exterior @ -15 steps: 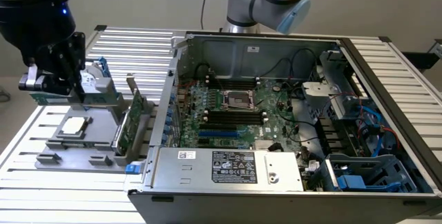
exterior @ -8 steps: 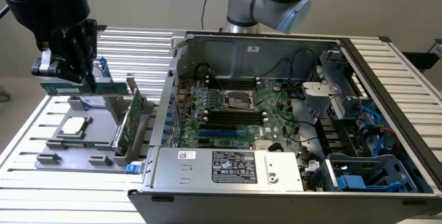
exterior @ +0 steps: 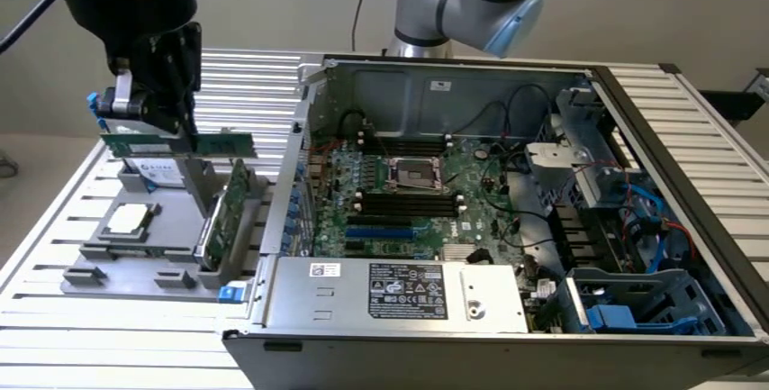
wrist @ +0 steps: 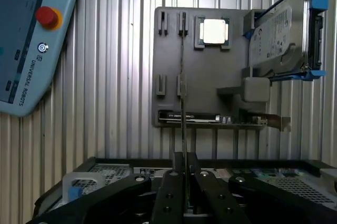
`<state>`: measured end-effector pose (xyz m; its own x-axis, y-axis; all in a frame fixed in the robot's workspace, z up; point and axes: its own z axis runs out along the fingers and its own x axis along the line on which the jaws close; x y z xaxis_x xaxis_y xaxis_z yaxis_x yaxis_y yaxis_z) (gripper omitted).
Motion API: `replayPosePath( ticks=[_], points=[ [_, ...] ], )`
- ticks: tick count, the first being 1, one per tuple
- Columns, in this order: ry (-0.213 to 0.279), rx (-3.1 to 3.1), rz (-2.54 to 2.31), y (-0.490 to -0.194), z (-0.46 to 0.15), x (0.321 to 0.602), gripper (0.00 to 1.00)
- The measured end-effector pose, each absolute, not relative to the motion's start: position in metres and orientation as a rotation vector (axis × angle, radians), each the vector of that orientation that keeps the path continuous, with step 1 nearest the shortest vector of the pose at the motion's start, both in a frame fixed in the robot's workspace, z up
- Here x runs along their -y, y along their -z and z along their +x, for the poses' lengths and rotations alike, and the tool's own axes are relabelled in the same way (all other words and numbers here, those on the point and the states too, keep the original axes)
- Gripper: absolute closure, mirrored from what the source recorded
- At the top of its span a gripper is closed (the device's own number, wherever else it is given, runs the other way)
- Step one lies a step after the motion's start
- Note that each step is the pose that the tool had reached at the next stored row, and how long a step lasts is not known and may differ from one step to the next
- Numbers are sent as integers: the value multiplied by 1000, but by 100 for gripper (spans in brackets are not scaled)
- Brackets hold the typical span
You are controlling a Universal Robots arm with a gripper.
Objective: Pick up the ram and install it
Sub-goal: 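Pick up the ram and move it above insertion slot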
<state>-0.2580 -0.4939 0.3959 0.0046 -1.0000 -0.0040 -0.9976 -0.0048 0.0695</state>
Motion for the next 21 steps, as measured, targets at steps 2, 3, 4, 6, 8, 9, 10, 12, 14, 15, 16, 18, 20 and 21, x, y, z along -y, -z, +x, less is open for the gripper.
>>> replayPosePath(
  ticks=[2, 3, 4, 6, 8, 9, 10, 12, 14, 15, 16, 18, 20, 21],
  points=[
    [80, 2183, 2193, -396, -250, 493, 86],
    [80, 2183, 2193, -396, -246, 492, 86],
    [80, 2183, 2193, -396, -241, 491, 86],
    [80, 2183, 2193, -396, -232, 490, 86],
    [80, 2183, 2193, -396, -223, 489, 86],
    [80, 2183, 2193, -396, -218, 488, 86],
    [80, 2183, 2193, -396, -214, 487, 86],
    [80, 2183, 2193, -396, -205, 486, 86],
    [80, 2183, 2193, -396, -196, 484, 86],
    [80, 2183, 2193, -396, -191, 484, 86],
    [80, 2183, 2193, -396, -187, 483, 86],
    [80, 2183, 2193, -396, -178, 481, 86],
    [80, 2183, 2193, -396, -169, 480, 86],
    [80, 2183, 2193, -396, -164, 479, 86]
  ],
)
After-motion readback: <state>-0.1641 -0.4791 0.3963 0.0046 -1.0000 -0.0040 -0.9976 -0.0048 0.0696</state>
